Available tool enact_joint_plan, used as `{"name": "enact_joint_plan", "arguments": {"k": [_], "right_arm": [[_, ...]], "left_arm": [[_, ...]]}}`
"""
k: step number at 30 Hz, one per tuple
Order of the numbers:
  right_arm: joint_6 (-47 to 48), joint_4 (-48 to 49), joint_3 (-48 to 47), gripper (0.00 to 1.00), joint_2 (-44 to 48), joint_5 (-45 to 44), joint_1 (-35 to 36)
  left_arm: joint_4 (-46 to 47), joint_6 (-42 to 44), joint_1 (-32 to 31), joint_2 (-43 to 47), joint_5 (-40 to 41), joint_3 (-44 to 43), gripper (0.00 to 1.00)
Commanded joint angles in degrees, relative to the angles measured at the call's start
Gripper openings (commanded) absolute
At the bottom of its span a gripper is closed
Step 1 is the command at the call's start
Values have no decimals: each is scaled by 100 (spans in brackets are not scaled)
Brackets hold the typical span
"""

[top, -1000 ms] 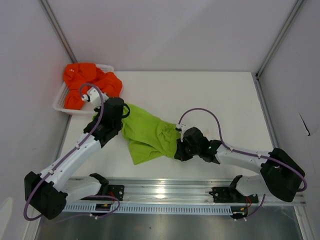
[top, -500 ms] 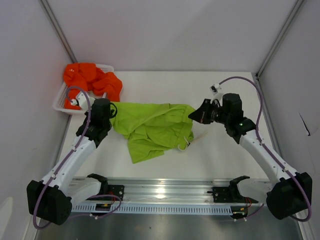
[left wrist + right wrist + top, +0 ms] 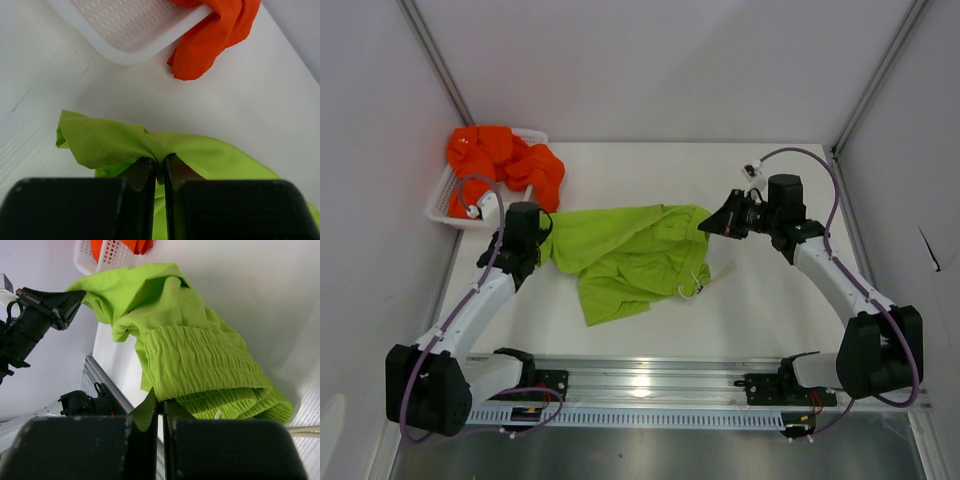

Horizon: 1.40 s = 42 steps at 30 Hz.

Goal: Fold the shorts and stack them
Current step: Move the shorts to the center of the board

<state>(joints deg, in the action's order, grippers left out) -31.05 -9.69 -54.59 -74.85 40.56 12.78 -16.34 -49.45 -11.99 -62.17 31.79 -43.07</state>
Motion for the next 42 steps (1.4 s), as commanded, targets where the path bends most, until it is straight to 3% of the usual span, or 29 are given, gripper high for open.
{"name": "enact_joint_plan", "arguments": {"k": [1, 6, 12, 17, 18, 22, 24, 29, 34, 42], "right_arm": [[12, -252, -412, 0, -345, 348, -65], [-94, -586, -676, 0, -1022, 541, -319], [-243, -578, -474, 0, -1558, 488, -548], [-244, -568, -395, 0, -1744, 585, -802], [-209, -630, -403, 0, -1718, 559, -812], [-60, -762, -342, 0, -1647, 453, -917], [-120, -710, -264, 0, -1638, 409, -1040], [-507, -306, -140, 0, -1840, 462, -1399], [-551, -130, -210, 0, -2059, 251, -1427], [-543, 64, -210, 0, -2157, -47, -1427]], "left_arm": [[192, 146, 231, -172, -164, -167, 10], [132, 313, 723, -848, -779, -735, 0], [-607, 445, 988, -2139, -999, -1625, 0], [-144, 673, 997, -2142, -1560, -1468, 4], [-2, 735, 997, -2063, -1684, -1285, 9], [236, 858, 997, -1501, -1983, -1107, 88], [123, 841, 997, -1342, -2167, -1159, 95], [139, 718, 971, -789, -2704, -976, 98], [183, 385, 821, 204, -2854, -117, 97], [543, -249, 188, 663, -2459, 869, 90]]}}
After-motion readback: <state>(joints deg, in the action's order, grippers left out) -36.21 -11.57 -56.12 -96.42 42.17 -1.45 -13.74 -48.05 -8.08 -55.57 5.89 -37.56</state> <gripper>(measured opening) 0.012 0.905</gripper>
